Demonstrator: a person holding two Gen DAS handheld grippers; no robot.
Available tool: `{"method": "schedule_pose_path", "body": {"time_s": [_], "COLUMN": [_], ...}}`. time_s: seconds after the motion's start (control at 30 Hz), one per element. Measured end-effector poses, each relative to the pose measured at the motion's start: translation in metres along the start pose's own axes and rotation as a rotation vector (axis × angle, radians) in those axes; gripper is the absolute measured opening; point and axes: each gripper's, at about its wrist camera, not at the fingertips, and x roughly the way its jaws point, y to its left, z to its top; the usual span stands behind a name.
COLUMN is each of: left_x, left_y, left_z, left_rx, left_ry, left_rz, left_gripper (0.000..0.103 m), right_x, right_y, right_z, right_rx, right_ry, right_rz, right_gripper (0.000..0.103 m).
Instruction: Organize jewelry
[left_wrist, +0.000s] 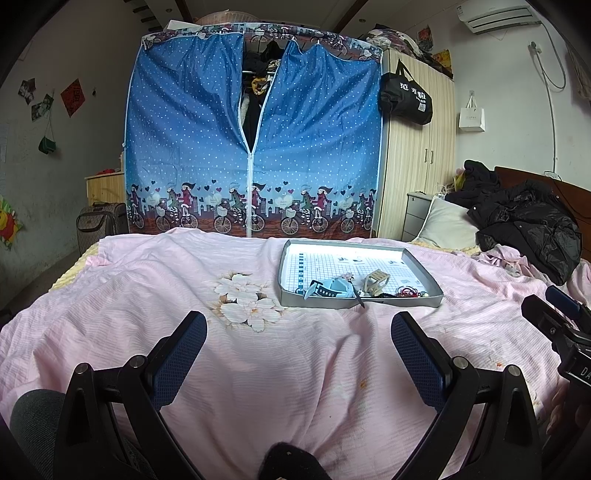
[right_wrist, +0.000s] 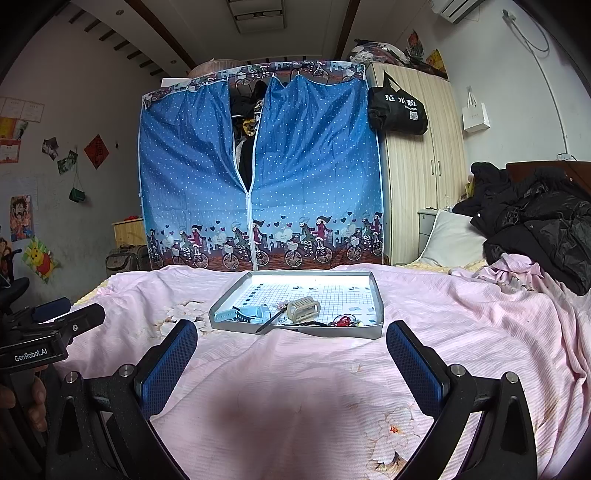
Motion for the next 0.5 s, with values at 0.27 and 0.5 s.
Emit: {"method": "schedule_pose_path", "body": {"time_s": [0.27,0.5], "left_x": [0.0098,0.0092], "left_y": [0.002,0.0007], "left_z": [-0.0039,-0.0077], "left_rx": [0.002,0.019], "left_ry": [0.069,0.062], "left_rz": [0.06,0.055], "left_gripper": [0.098,0.098], "right_x": [-0.0003,-0.0005], "right_y": [0.0001,0.0004], "right_z": [0.0005,0.0007], "right_rx": [0.001,0.0], "right_ry": [0.0,0.002], "right_rz": [0.0,0.001], "right_gripper": [0.103,0.103]}}
